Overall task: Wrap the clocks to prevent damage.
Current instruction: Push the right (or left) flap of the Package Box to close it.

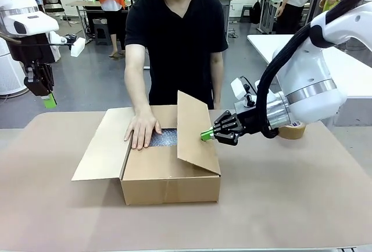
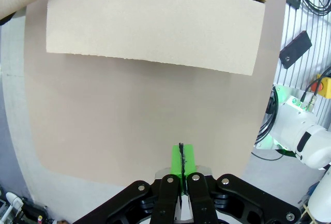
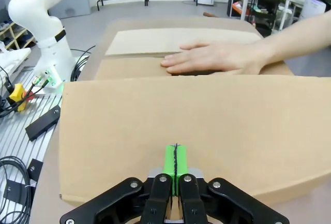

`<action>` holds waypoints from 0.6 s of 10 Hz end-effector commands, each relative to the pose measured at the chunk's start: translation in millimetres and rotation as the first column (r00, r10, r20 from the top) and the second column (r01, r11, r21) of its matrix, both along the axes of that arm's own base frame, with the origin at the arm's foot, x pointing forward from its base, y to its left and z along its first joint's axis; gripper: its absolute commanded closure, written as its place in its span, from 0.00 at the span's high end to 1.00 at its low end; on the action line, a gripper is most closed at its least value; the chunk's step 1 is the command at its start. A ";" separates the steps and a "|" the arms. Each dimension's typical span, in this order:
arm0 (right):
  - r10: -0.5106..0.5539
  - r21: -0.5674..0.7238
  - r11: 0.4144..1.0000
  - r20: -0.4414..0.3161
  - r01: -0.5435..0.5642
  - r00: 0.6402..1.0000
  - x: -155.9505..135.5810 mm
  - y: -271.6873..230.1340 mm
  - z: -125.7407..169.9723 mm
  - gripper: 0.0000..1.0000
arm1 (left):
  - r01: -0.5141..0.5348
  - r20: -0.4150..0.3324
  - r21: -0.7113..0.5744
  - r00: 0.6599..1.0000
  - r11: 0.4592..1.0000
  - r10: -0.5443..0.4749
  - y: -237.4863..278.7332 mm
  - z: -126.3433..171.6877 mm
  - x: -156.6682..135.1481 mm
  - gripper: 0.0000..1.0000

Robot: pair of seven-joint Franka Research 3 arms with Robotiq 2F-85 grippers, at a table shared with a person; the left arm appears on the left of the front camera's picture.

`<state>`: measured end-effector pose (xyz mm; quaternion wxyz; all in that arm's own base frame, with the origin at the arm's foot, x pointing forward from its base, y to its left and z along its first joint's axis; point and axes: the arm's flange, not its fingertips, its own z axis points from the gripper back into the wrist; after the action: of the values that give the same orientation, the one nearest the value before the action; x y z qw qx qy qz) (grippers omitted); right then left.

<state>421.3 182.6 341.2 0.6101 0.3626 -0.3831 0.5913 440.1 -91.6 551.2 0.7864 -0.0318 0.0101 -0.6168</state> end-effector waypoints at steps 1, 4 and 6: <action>-0.038 0.002 0.999 0.019 0.038 0.999 13.8 8.7 -19.1 0.01 | 0.000 -0.002 0.010 1.000 1.000 0.000 0.6 3.3 2.1 0.00; -0.043 -0.021 0.999 0.022 0.044 0.999 29.3 15.0 -29.3 0.01 | 0.000 -0.002 0.010 1.000 1.000 0.000 0.6 3.3 2.1 0.00; -0.039 -0.038 0.999 0.012 0.039 0.999 32.6 16.4 -37.1 0.01 | 0.000 -0.002 0.010 1.000 1.000 0.000 0.6 3.3 2.1 0.00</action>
<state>449.6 192.5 323.0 0.6191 0.3596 -0.3768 0.5878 440.2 -91.6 551.3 0.7864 -0.0318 0.0101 -0.6168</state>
